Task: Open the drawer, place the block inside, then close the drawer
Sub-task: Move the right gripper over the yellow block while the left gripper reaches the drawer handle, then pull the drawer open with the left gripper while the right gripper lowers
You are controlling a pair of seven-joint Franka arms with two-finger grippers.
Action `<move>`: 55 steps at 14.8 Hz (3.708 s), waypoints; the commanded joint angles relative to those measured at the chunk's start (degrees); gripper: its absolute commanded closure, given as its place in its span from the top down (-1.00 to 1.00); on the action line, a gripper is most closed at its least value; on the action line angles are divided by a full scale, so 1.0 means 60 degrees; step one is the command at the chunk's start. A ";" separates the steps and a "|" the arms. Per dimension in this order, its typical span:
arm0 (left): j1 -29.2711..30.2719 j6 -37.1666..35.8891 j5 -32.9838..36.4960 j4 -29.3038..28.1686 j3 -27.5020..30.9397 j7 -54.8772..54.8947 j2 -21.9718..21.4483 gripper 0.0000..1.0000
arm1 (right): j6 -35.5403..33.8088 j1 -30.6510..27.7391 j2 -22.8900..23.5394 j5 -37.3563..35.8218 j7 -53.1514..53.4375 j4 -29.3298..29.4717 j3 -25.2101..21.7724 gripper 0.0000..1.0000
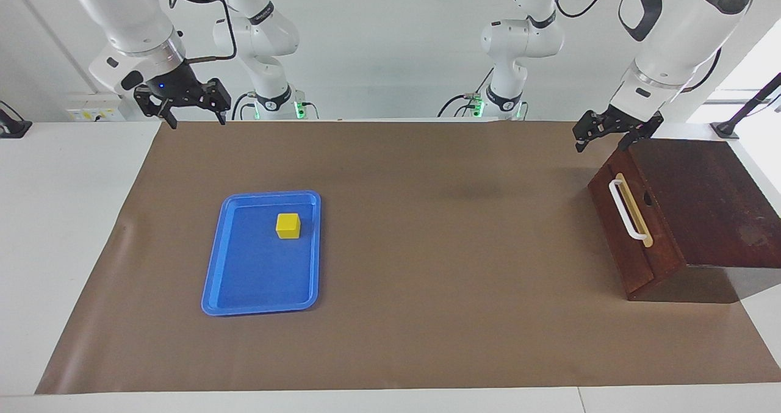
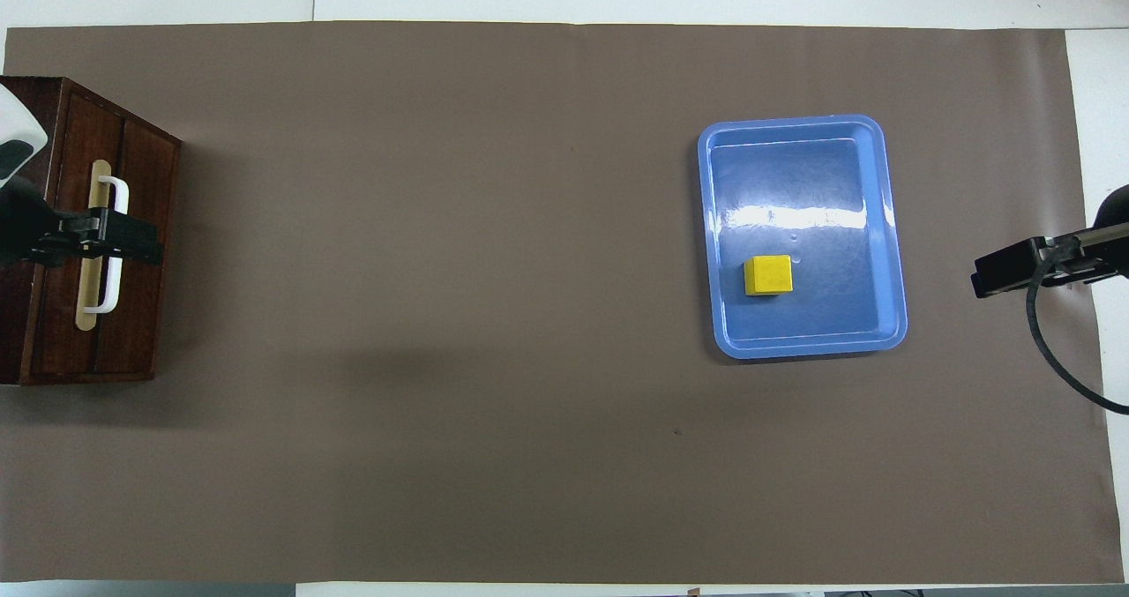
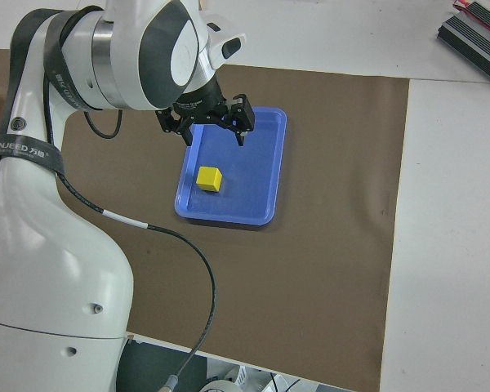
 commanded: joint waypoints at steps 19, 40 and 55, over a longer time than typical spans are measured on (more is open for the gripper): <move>-0.0915 0.3367 0.3457 -0.1472 0.0108 -0.0110 0.0629 1.00 | 0.1612 0.0018 -0.0541 0.0025 -0.5397 -0.1202 0.0094 1.00; 0.0184 0.7353 0.4208 -0.3979 0.0035 -0.2992 0.1201 1.00 | 0.6680 -0.0011 0.0995 0.2980 -1.5410 -0.4777 0.0109 1.00; -0.2218 0.6975 0.2465 -0.3569 0.0005 -0.5281 0.1275 1.00 | 0.7593 0.0034 0.1875 0.4947 -1.7873 -0.5584 0.0095 1.00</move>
